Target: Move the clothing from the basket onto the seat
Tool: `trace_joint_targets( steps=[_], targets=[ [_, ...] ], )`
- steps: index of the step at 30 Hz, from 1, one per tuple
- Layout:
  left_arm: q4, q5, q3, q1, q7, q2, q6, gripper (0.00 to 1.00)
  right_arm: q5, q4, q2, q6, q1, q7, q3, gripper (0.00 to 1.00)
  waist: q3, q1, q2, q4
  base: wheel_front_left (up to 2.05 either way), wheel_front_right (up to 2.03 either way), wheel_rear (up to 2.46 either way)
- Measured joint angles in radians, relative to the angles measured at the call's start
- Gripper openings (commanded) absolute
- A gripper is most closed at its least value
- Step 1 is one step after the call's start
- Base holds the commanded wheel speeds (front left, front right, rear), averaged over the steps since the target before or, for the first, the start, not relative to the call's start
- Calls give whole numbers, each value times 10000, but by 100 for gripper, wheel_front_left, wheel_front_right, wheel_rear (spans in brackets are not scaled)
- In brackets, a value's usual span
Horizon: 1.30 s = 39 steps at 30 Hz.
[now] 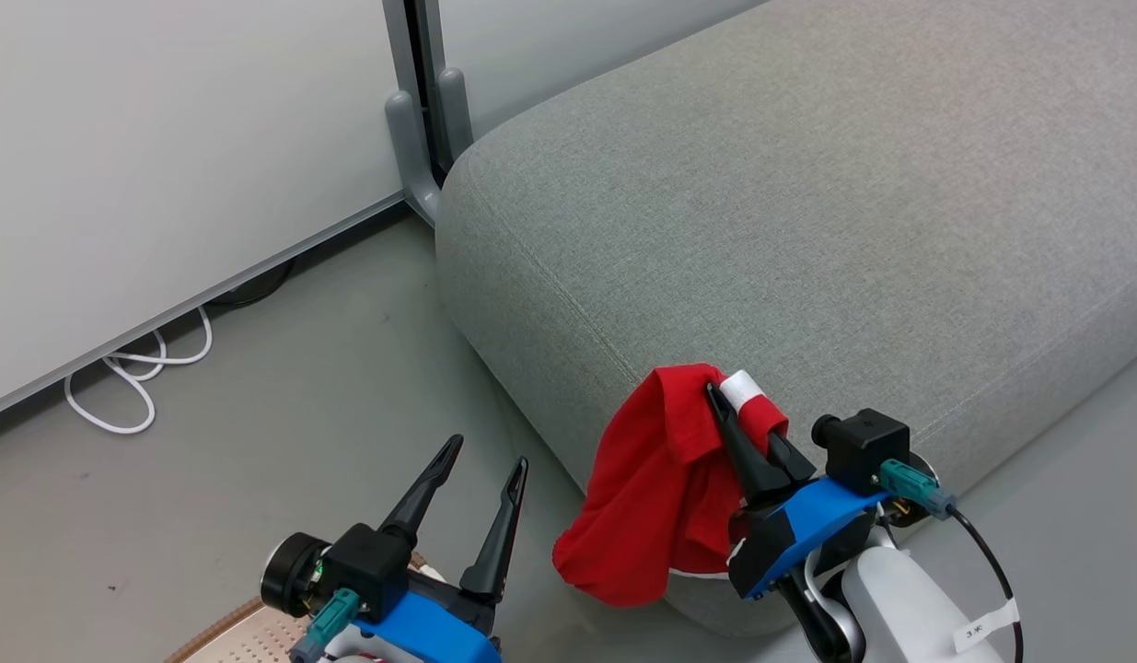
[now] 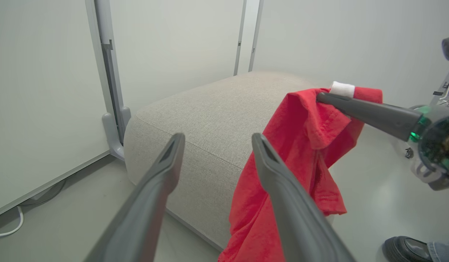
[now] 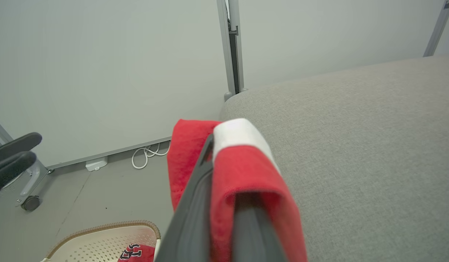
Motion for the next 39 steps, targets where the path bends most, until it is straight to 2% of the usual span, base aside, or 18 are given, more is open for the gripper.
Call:
trace_joint_targets(
  steps=[10, 18, 26, 32, 39],
  targets=[
    [-6, -29, -6, -12, 0, 73, -2, 100, -150, 61, 0, 0, -302, 13, -4, 0, 108, 0, 0, -12, 0, 0, 0],
    [-240, 84, 153, -98, 0, 209, -2, 100, -976, -21, -8, 0, -2034, 481, -1197, 0, 594, 0, 0, 52, 0, 0, 0],
    [-619, 412, -90, -696, 0, 746, -2, 100, -2299, -683, -102, 0, -4732, 1354, -3643, 0, 1737, 1, 0, 411, 0, 0, 0],
    [-995, 510, -318, -1187, 0, 1097, -2, 100, -2543, -1097, -800, 0, -5990, 1693, -5122, 0, 2653, 2, 0, 761, 0, 0, 0],
    [-1501, 690, -493, -1778, 0, 1521, -2, 100, -2661, -1028, -1685, 2, -6349, 1743, -6473, 0, 3788, 2, 0, 1293, 0, 0, 0]
  ],
)
